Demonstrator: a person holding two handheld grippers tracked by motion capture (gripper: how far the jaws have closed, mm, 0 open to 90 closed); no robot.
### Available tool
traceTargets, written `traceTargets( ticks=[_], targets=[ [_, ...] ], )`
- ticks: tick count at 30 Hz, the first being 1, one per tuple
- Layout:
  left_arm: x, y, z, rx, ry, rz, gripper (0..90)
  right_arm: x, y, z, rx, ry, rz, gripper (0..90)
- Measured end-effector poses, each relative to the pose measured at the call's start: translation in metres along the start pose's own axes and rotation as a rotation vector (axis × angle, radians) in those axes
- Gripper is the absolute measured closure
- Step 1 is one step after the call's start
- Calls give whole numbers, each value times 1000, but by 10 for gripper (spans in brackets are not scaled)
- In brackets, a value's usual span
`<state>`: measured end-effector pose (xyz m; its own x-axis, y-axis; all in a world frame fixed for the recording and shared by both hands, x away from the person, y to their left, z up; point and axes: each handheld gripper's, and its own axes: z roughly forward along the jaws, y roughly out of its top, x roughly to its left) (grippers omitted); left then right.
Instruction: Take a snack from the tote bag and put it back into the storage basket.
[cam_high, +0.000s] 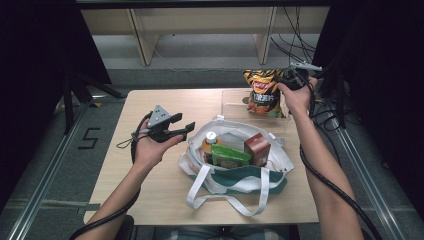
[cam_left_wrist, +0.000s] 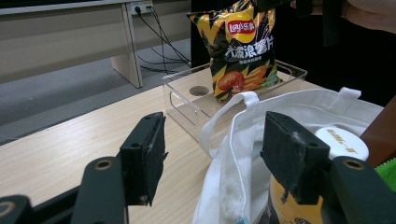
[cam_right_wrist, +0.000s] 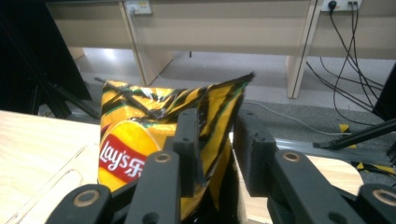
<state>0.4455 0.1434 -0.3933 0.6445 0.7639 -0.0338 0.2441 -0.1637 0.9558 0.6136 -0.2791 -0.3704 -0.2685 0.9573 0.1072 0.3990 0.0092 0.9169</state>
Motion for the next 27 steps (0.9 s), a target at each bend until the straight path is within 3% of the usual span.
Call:
traceTargets(
  ticks=[2, 4, 11, 15, 17, 27],
  targets=[
    [0, 0, -1, 3, 3, 1, 391, 0, -1, 1, -3, -1, -25, 718],
    [0, 1, -1, 0, 3, 0, 391, 3, -1, 0, 18, -9, 9, 717],
    [0, 1, -1, -1, 3, 1, 391, 3, -1, -1, 22, -12, 2, 685],
    [0, 1, -1, -3, 4, 1, 391, 5, -1, -2, 53, -21, 55, 670],
    [0, 1, -1, -2, 3, 2, 391, 4, -1, -2, 53, -17, 38, 676],
    [0, 1, -1, -2, 3, 3, 391, 9, 0, -4, 86, 9, 48, 876]
  ],
)
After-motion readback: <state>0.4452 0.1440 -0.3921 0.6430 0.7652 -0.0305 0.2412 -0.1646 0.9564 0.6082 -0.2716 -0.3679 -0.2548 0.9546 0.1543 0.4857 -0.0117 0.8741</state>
